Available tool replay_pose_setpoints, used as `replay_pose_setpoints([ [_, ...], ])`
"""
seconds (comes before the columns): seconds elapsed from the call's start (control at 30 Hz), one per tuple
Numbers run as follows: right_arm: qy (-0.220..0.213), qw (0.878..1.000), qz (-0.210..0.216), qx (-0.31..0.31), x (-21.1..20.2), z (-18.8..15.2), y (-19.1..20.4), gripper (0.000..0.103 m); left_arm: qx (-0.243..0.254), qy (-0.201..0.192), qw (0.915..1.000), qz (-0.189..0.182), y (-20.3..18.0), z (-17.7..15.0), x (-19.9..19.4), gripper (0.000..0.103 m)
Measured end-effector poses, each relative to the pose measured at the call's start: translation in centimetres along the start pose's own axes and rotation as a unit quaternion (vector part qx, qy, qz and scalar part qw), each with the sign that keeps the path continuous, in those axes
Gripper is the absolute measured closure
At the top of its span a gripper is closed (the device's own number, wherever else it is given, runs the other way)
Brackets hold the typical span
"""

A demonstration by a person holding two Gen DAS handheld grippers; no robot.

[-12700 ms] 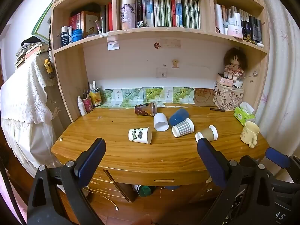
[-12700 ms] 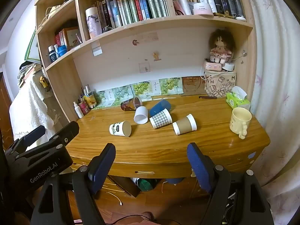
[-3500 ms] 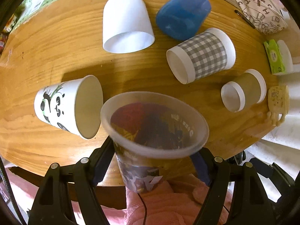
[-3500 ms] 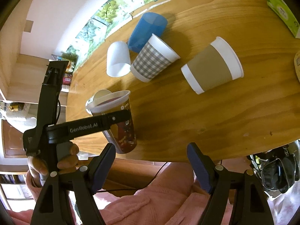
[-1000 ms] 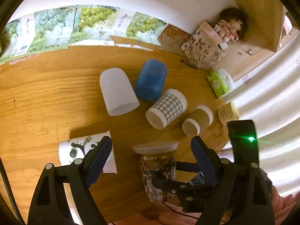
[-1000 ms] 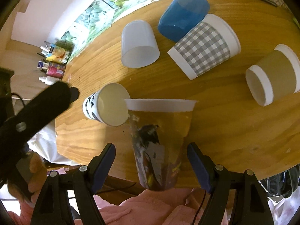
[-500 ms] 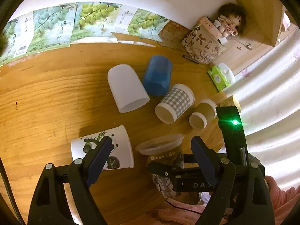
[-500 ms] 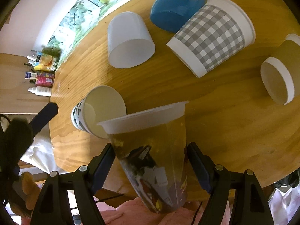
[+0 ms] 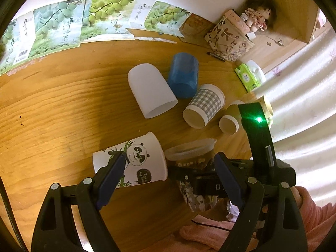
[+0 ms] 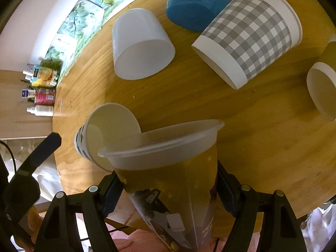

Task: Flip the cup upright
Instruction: 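Close the right gripper on the clear cup while the left gripper releases it, then carry the clear cup with the right gripper and lower it onto the desk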

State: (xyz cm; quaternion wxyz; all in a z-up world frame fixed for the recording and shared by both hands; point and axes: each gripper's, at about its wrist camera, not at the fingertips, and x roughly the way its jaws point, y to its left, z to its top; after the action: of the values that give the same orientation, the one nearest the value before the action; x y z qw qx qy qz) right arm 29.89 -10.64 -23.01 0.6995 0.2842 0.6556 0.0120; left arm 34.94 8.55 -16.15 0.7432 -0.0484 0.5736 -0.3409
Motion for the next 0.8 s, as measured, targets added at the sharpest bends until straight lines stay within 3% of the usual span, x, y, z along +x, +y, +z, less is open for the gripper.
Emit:
replay_pose_setpoints([
  [0.43,-0.039,0.999,-0.003,-0.009,-0.4,-0.1,0.6,0.026,0.024,0.006,0.9997,-0.004,-0.1,-0.1,-0.4,0.015],
  [0.8,-0.15,0.987,-0.018,-0.057,-3.9,-0.3,1.3,0.027,0.023,-0.027,0.9993,-0.013,-0.7,0.4,-2.0,0.015],
])
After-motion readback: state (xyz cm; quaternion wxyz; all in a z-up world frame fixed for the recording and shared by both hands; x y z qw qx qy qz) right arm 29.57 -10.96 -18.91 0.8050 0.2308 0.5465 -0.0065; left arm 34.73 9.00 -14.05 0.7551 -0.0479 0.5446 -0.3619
